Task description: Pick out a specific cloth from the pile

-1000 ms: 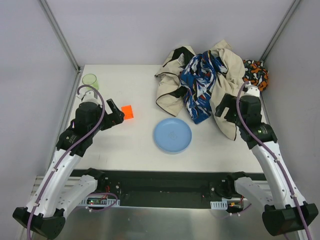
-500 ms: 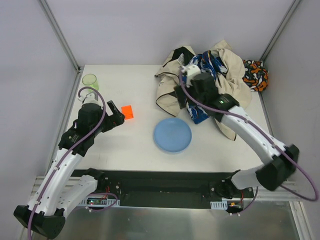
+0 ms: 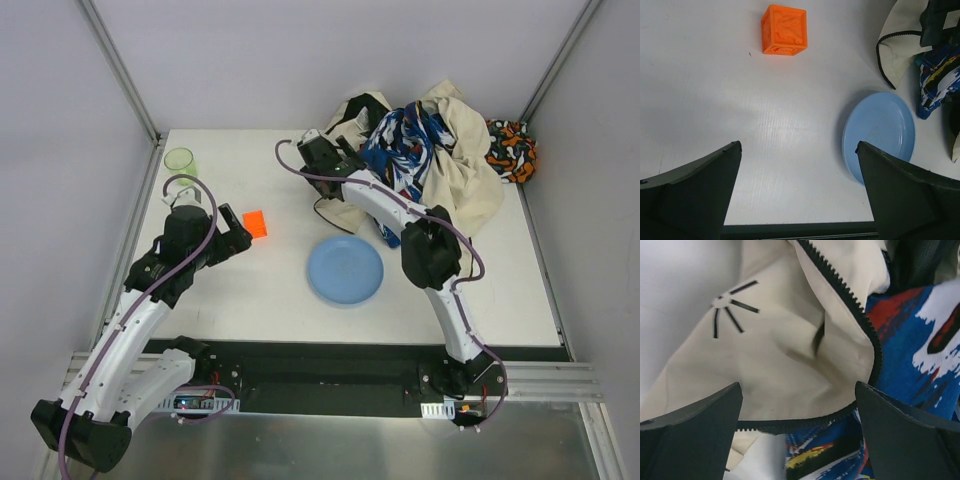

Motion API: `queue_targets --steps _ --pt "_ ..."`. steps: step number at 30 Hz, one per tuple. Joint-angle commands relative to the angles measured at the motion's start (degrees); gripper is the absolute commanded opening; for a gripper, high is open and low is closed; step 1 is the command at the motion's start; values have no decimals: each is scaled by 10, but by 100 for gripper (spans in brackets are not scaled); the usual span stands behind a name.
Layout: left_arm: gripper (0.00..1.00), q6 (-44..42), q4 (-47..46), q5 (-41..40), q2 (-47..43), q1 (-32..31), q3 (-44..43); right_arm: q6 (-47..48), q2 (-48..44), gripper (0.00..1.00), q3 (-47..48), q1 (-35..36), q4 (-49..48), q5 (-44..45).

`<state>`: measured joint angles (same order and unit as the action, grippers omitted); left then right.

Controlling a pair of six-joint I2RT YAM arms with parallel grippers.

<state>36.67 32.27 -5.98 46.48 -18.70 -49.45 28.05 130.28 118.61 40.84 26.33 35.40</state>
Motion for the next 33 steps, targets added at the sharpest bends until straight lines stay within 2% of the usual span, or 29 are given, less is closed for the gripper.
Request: queue_targets --steps 1,3,6,9,13,22,24,25,30,31,33 --pt "99 2 -5 9 -15 1 14 99 -19 96 -24 -14 -26 155" --pt "99 1 -5 6 -20 1 19 119 -41 95 -84 -29 -76 175" --pt "99 1 -5 1 -24 1 21 116 -63 96 -125 -55 -87 192" --pt "99 2 -5 -1 -25 1 23 68 -75 96 -141 -82 -42 132" --pt "99 9 -5 -10 -24 1 25 -36 -31 96 -69 -129 94 -42" --pt "99 17 -6 -28 -7 1 12 -42 155 97 149 -173 281 -78" --pt "99 17 -6 -32 0 1 4 -36 166 81 165 -177 295 -88" --pt "99 17 -6 -32 3 1 1 -28 164 67 156 -180 295 -95" --pt "99 26 -10 -53 25 1 -14 -7 129 11 92 -183 299 -175" --pt "99 25 -11 -55 30 1 -19 -6 119 3 84 -178 304 -189" --pt "99 22 -12 -60 42 1 -28 1 86 1 43 -161 298 -218"
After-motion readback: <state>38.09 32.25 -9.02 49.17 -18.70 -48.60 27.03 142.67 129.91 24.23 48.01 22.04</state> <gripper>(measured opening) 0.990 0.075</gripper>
